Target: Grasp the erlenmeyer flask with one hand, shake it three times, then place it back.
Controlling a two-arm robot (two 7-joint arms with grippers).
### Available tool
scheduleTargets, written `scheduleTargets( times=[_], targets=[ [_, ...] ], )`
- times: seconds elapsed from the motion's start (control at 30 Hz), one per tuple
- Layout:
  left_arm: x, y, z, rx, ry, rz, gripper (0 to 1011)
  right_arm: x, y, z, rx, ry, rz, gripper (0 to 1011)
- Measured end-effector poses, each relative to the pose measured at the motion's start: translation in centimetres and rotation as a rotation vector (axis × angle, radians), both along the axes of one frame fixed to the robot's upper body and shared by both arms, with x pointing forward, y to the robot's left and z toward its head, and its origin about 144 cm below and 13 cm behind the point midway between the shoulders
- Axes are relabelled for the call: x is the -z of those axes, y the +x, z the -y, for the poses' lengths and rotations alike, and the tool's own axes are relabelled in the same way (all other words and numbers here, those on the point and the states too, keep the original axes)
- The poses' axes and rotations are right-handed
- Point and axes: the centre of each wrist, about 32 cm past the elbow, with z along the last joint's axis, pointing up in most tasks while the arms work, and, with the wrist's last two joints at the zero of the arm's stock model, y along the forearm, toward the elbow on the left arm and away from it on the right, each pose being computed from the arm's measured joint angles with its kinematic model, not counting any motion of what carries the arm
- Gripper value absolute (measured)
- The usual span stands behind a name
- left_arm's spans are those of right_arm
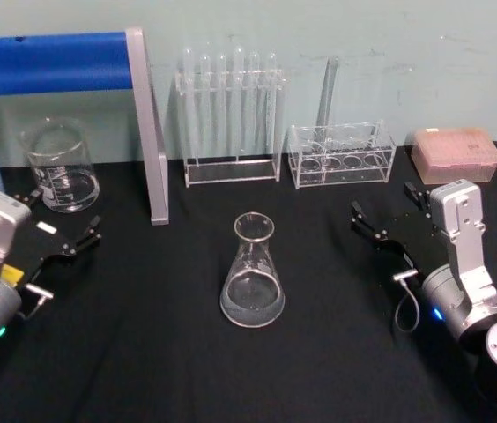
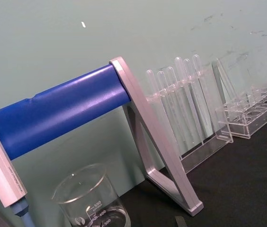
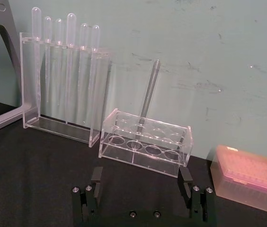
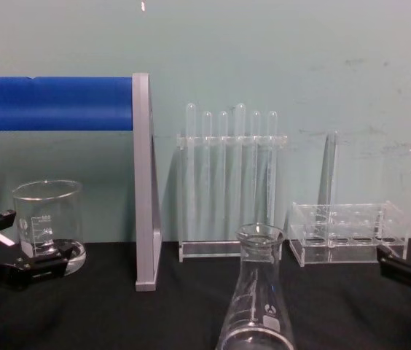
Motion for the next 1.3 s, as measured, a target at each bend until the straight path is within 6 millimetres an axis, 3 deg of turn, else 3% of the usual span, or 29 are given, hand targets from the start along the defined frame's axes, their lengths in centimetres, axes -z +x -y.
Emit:
scheduleTargets(
  times=[1.3],
  targets=[
    [0.0, 0.0, 0.0, 0.0, 0.0, 0.0, 1001, 0.0, 0.0, 0.0, 0.0, 0.0, 0.0, 1002]
  ],
)
